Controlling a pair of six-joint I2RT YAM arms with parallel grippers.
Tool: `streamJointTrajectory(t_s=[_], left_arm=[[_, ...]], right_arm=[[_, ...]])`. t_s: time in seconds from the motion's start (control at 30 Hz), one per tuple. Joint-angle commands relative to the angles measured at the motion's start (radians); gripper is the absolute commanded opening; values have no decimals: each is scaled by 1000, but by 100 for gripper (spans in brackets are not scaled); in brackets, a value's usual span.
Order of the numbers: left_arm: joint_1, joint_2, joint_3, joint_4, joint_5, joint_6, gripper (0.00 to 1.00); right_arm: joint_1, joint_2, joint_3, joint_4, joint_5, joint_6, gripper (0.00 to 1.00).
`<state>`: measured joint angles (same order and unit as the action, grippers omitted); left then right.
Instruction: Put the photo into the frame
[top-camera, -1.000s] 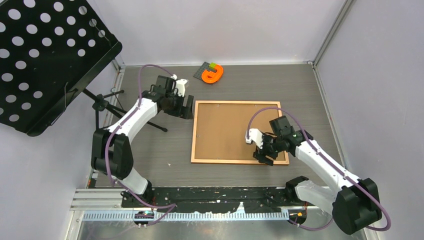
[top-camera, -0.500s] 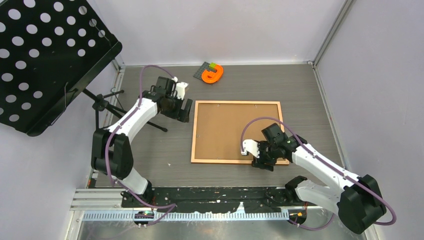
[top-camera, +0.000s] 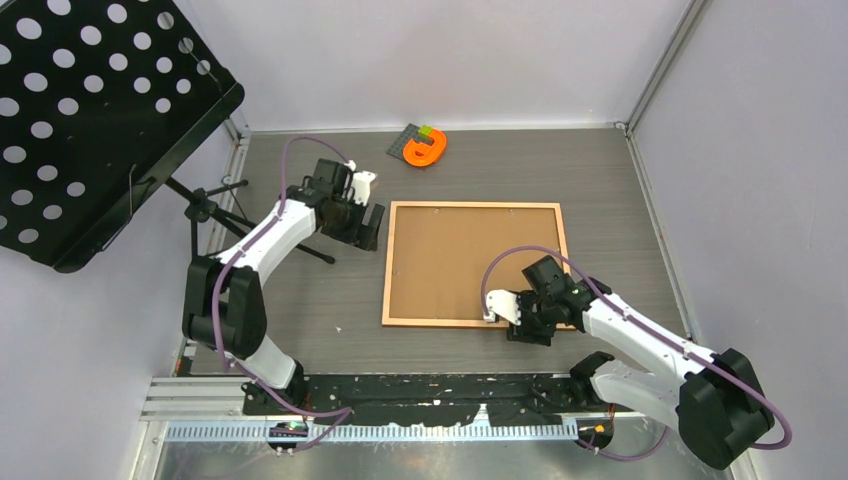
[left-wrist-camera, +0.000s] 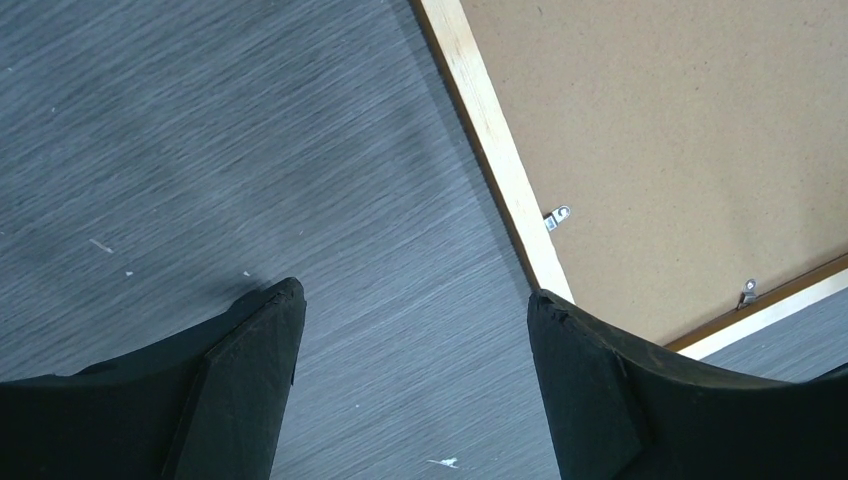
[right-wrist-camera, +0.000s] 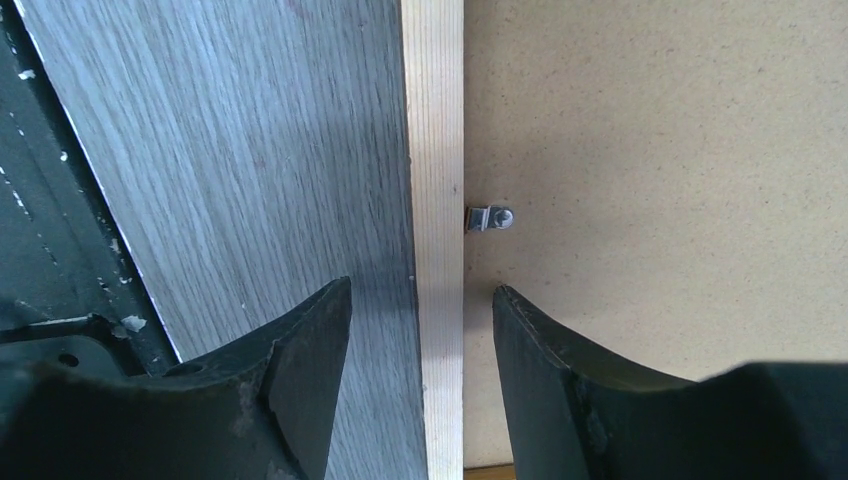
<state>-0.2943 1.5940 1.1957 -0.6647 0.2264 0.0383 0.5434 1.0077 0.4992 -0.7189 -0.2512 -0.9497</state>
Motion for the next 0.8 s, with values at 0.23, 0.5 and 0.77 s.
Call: streamJointTrajectory(t_s=[0.23, 0.5, 0.77], left_arm=[[0, -1, -6, 34, 21, 5, 82], [-1, 13, 4, 28, -5, 11, 82], [1, 20, 9, 25, -35, 18, 81]], right_arm=[[56, 44, -7, 68, 13, 6, 53], [86, 52, -3, 63, 12, 14, 38], [106, 87, 4, 66, -1, 24, 25]])
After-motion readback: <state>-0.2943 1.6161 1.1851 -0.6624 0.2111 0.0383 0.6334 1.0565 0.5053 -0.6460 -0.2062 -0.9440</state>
